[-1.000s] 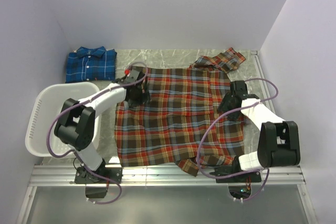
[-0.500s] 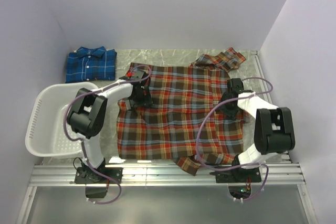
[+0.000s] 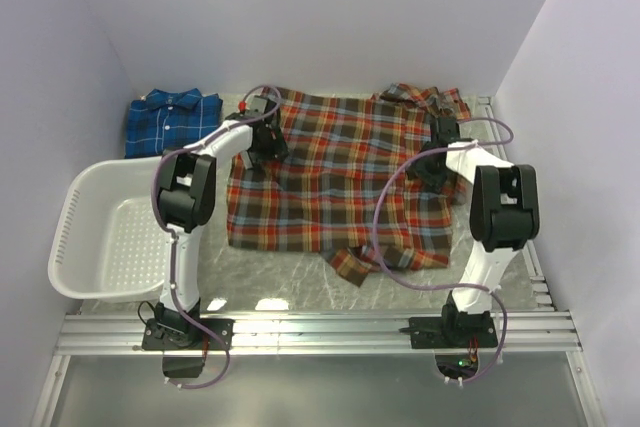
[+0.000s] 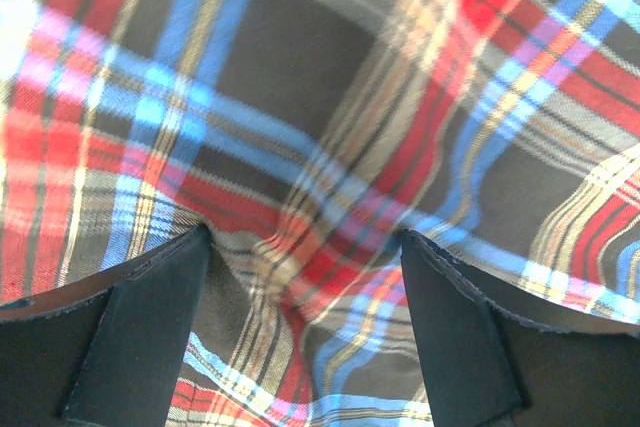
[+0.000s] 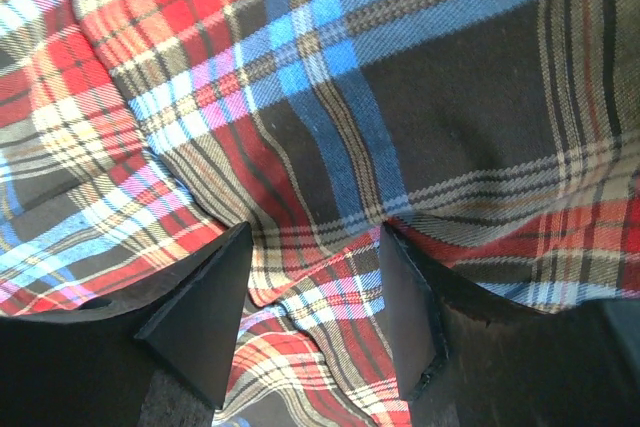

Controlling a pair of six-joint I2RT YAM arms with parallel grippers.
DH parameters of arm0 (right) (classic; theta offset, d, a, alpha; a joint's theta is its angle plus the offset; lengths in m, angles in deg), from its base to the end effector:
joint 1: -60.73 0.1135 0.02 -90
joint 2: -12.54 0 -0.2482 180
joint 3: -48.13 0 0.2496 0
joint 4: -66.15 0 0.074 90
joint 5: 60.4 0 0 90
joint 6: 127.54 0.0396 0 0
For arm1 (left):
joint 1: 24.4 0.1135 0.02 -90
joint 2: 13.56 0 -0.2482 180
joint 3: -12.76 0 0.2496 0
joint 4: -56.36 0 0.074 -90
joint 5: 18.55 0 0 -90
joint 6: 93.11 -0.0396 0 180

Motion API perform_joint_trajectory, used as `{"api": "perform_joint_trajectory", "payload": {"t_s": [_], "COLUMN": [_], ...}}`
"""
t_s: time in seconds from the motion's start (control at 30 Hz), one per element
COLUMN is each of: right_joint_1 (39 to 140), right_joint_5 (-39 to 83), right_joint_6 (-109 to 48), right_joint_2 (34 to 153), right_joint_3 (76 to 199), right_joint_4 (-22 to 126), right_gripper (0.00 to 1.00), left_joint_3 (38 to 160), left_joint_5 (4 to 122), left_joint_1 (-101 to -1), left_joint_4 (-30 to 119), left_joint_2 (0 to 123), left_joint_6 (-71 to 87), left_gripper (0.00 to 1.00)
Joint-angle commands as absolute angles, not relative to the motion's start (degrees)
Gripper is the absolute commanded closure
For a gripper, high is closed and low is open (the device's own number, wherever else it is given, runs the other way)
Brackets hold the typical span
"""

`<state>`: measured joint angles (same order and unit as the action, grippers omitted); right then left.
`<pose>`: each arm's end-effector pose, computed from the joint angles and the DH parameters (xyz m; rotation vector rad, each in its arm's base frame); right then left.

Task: Fold and stack the long sleeve shirts
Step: Flatten the shirt out

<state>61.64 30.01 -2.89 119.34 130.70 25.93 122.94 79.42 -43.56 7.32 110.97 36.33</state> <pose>0.3683 0.0056 0.1462 0.7883 2.5920 0.1783 0.4299 -0.1436 0.1549 -0.5126 2.6169 -0.1466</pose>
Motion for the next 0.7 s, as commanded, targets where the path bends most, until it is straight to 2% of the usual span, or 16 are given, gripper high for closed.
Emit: {"api": "perform_joint_trajectory", "payload": {"t_s": [0.0, 0.1, 0.27, 0.5, 0.67], "right_joint_1": [60.99, 60.99, 60.99, 60.99, 60.99], "right_joint_5": [31.36, 31.80, 33.47, 33.91, 29.96], "right_joint_6": [-1.07, -1.42, -1.77, -0.89, -1.86], "right_joint_2": [123.63, 123.99, 114.42, 96.25, 87.96], "right_joint_3": [135.86, 137.80, 133.50, 122.61, 113.56], "right_joint_4": [28.42, 27.45, 26.92, 24.91, 22.80], "right_gripper": [0.40, 0.39, 0.37, 0.27, 0.32], "left_joint_3": [126.14, 128.00, 124.76, 110.81, 98.59], "left_joint_5": [78.83, 79.01, 79.10, 79.89, 79.45], "left_joint_1": [-41.98, -41.80, -41.89, -41.80, -41.89], "left_joint_4": [11.16, 11.86, 12.31, 9.42, 5.63], "left_joint_2": [116.42, 115.21, 107.13, 87.98, 79.44], "left_joint_6": [34.25, 33.72, 34.42, 37.67, 38.28], "left_gripper": [0.16, 0.15, 0.14, 0.12, 0.14]}}
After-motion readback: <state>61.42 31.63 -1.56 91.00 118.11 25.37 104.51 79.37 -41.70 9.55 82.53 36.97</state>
